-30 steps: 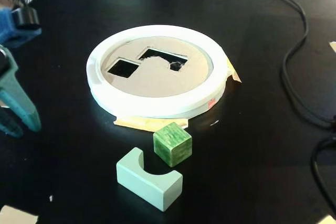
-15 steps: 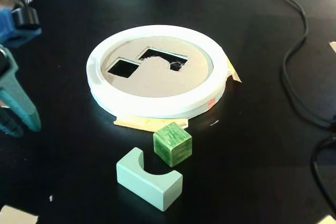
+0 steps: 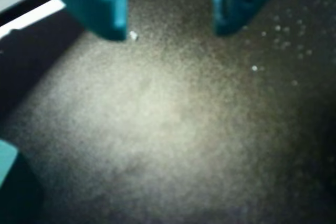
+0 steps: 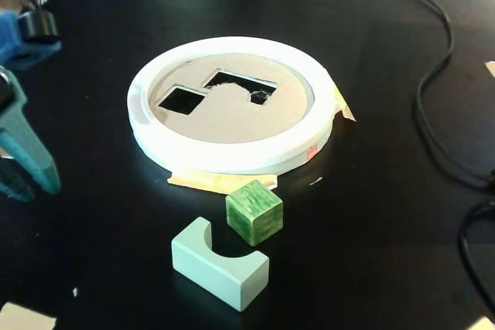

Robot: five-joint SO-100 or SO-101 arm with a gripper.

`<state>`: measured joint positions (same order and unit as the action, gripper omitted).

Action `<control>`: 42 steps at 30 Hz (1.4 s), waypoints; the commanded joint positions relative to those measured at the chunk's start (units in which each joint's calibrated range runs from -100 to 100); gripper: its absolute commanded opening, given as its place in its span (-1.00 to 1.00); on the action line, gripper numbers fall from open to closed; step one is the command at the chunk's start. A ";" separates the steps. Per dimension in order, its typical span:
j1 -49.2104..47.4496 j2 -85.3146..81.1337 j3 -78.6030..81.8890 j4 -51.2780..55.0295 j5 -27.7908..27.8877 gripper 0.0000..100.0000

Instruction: Pick up the U shape block and drop it in corresponding U shaped hole

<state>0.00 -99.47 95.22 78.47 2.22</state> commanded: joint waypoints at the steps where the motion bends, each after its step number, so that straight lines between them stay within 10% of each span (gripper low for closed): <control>1: 0.62 -0.53 -3.23 -4.26 -0.39 -0.43; 14: 0.62 -0.53 -7.97 -7.17 -12.50 -0.43; 42: 2.25 -0.36 -13.89 -41.49 -7.52 0.09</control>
<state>1.00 -99.47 85.75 44.52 -5.93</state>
